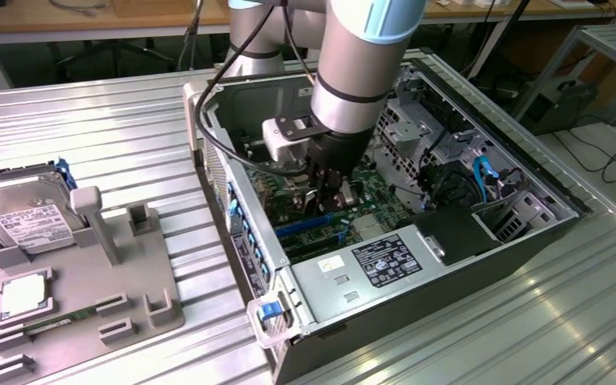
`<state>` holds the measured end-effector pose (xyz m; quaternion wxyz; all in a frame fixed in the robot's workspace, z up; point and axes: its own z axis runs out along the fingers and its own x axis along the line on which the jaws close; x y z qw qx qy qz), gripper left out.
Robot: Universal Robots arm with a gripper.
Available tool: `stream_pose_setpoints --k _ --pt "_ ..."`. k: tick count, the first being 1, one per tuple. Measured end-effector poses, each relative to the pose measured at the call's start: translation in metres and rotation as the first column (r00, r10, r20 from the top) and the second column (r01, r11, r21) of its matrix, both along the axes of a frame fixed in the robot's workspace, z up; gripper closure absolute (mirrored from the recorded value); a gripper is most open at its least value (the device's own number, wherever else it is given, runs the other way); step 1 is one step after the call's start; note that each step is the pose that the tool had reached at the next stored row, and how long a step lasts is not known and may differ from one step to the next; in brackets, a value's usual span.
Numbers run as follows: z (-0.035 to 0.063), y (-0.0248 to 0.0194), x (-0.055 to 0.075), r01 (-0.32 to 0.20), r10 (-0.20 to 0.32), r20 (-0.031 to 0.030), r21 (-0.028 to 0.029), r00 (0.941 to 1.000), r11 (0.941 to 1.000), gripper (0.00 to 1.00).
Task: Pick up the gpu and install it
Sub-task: 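Insert the gpu into the slot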
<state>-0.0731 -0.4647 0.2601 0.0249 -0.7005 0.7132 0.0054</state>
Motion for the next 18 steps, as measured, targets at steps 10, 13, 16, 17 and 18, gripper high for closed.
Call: stream_pose_setpoints --k 10,13,16,17,18 --pt "-0.0082 0.0000 -0.004 0.000 0.000 0.0000 -0.0010 1.0000 1.0000 0.72" --pt "-0.0107 0.0000 -0.006 0.000 0.000 0.0000 -0.0015 1.0000 1.0000 0.72" --pt "-0.0152 0.0000 -0.008 0.000 0.000 0.0000 -0.0025 1.0000 1.0000 0.72" --pt "-0.0159 -0.0001 -0.008 0.000 0.000 0.0000 -0.0025 1.0000 1.0000 0.72" --pt "-0.0162 -0.0001 -0.008 0.000 0.000 -0.0001 -0.0026 1.0000 1.0000 0.72"
